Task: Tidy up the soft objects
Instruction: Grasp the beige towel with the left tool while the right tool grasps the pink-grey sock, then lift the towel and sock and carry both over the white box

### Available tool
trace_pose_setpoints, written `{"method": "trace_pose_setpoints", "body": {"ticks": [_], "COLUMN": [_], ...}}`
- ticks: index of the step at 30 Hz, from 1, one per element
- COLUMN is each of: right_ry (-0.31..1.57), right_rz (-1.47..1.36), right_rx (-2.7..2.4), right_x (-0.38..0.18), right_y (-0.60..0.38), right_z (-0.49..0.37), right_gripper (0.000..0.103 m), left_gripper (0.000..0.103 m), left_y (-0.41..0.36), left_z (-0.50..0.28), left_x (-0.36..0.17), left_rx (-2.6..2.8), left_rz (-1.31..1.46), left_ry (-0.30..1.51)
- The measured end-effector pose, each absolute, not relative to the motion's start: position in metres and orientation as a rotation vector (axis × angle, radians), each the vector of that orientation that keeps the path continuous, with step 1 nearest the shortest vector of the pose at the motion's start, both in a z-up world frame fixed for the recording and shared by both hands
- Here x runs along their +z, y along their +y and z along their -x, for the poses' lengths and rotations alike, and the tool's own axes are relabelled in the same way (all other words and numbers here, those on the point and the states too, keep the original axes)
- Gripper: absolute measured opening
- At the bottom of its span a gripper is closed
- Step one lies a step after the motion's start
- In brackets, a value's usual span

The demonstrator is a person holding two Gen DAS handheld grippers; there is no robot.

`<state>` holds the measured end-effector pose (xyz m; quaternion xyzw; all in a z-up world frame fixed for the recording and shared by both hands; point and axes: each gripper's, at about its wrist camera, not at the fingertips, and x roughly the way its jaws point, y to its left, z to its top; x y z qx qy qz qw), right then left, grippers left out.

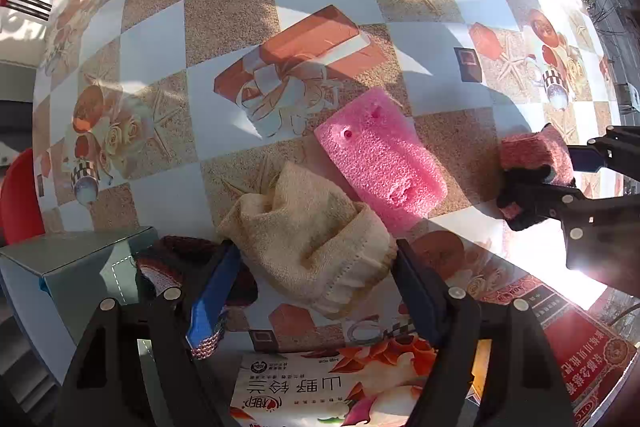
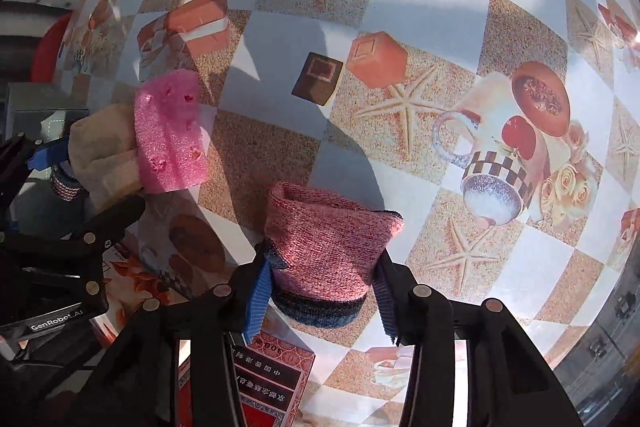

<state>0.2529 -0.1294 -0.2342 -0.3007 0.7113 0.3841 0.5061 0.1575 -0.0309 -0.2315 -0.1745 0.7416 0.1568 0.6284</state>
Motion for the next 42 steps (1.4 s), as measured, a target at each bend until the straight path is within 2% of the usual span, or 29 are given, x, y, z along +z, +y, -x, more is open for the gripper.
{"method": "trace_pose_setpoints", "body": {"ticks": [2, 5, 13, 22, 33, 42], "right_ry": [1.698, 1.667, 1.633, 1.601, 1.663, 1.712], "right_rz": [0.689, 0.62, 0.401, 0.224, 0.148, 0.191], "right_rx": [0.922, 0.918, 0.854, 0.642, 0.479, 0.55], "right_x": [-0.224, -0.206, -0.165, -0.133, -0.113, -0.098], "right_y": [-0.134, -0.148, -0.199, -0.265, -0.333, -0.311], "right_z": [-0.257, -0.26, -0.28, -0.268, -0.178, -0.09], "right_gripper": [0.046, 0.046, 0.046, 0.046, 0.046, 0.046], "left_gripper": [0.03, 0.021, 0.021, 0.021, 0.021, 0.021], "left_y": [-0.03, -0.03, -0.048, -0.092, -0.139, -0.113], "left_z": [-0.156, -0.154, -0.145, -0.116, -0.053, 0.0], "left_x": [-0.238, -0.23, -0.164, -0.118, -0.086, -0.053], "left_rx": [0.327, 0.305, 0.278, 0.175, 0.009, 0.068], "left_rz": [0.457, 0.467, 0.346, 0.215, 0.133, 0.166], "left_ry": [1.722, 1.671, 1.478, 1.405, 1.366, 1.256]}}
